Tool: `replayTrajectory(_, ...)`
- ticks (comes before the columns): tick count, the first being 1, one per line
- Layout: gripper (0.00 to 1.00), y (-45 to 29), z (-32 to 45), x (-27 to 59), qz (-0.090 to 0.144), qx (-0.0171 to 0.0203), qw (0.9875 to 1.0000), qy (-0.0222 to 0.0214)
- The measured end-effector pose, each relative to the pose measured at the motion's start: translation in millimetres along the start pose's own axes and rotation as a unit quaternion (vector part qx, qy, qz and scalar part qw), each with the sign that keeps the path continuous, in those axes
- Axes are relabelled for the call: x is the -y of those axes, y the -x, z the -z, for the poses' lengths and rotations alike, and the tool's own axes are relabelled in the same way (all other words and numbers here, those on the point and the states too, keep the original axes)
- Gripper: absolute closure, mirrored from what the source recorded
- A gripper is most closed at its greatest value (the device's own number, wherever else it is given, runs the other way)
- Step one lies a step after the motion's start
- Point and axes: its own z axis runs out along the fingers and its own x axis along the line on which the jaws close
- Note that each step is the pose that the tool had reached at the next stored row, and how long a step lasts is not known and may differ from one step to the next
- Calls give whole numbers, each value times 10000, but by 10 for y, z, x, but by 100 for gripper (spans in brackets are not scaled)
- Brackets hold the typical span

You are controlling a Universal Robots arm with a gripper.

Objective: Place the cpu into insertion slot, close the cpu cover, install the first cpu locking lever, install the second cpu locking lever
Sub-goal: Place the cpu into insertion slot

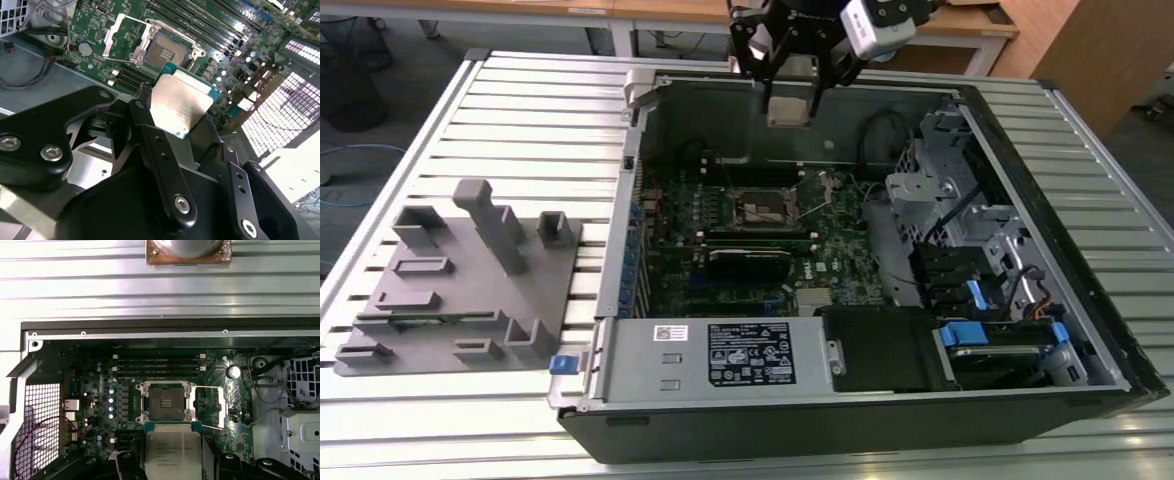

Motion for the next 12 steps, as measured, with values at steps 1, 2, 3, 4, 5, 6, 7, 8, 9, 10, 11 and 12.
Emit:
replayTrajectory(1, 46, 0, -7, 1, 0, 0, 10000, -1)
replayTrajectory(2, 46, 0, -13, 1, 0, -1, 10000, -2)
replayTrajectory(3, 46, 0, -18, 2, 0, -1, 10000, -2)
replayTrajectory(4, 46, 1, -22, 2, 0, -1, 10000, -2)
replayTrajectory(5, 46, 0, -25, 2, 0, -1, 10000, -2)
replayTrajectory(6, 46, 1, -27, 3, 0, -1, 10000, -2)
replayTrajectory(7, 46, 1, -30, 3, 0, -1, 10000, -2)
replayTrajectory(8, 46, 1, -34, 3, 0, -1, 10000, -1)
replayTrajectory(9, 46, 1, -39, 4, 0, -1, 10000, -2)
replayTrajectory(10, 46, 1, -46, 4, 0, -1, 10000, -1)
replayTrajectory(11, 46, 1, -51, 5, 0, -1, 10000, -2)
replayTrajectory(12, 46, 1, -57, 5, 0, -1, 10000, -2)
